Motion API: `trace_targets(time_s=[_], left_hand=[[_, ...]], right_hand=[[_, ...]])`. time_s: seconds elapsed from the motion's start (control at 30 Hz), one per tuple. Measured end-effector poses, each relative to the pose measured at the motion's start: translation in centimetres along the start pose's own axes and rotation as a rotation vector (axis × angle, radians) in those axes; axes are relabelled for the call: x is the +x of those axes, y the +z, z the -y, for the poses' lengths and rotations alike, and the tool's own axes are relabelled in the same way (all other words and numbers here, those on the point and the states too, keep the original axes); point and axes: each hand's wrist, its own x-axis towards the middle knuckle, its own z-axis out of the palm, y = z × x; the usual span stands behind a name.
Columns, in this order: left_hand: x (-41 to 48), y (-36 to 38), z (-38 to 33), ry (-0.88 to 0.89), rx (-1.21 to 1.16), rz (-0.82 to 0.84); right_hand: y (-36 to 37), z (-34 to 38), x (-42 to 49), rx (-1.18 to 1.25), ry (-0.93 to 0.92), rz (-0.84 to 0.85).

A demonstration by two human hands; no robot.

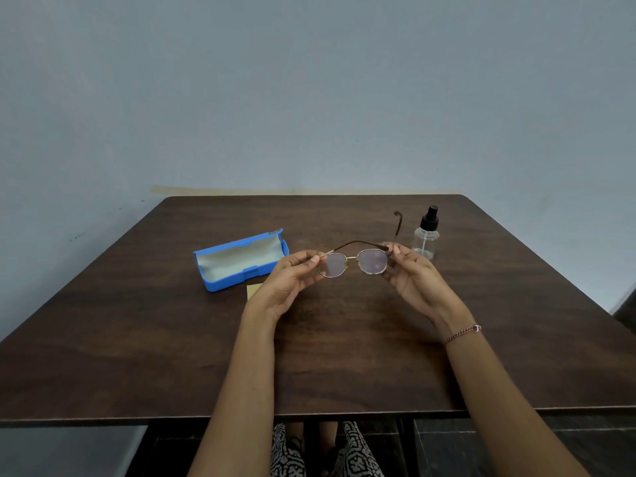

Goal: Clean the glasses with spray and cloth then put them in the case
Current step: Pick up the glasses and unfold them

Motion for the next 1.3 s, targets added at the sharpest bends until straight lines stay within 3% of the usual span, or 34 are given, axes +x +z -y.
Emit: trace_targets(time_s=[0.23, 0.33, 0.5, 0.63, 0.77, 1.3], left_hand=[[0.7, -0.4, 0.4, 0.077, -0.267, 0.05], [1.1, -0.3, 0.6, 0.102, -0.302, -0.014], [1.9, 0.2, 2.2, 0.18, 0.101, -0.365], [2.5, 0.6, 2.9, 0.178, 0.475, -0.459], [2.4, 0.8, 3.1, 0.181, 0.676, -0.486], [2.2, 1.4, 3.3, 0.098, 0.865, -0.454]], right_hand=[[0.8, -0.4, 0.4, 0.052, -0.042, -0.099], [1.3, -0.6, 0.3, -0.022, -0.051, -0.165], [1.1, -1.2, 0.4, -0.384, -0.083, -0.34], [-0.1, -1.4, 0.6, -0.516, -0.059, -0.49], [-1.0, -1.9, 0.8, -0.83, -0.035, -0.522], [-0.9, -1.8, 1.0, -1.102, 0.077, -0.541]])
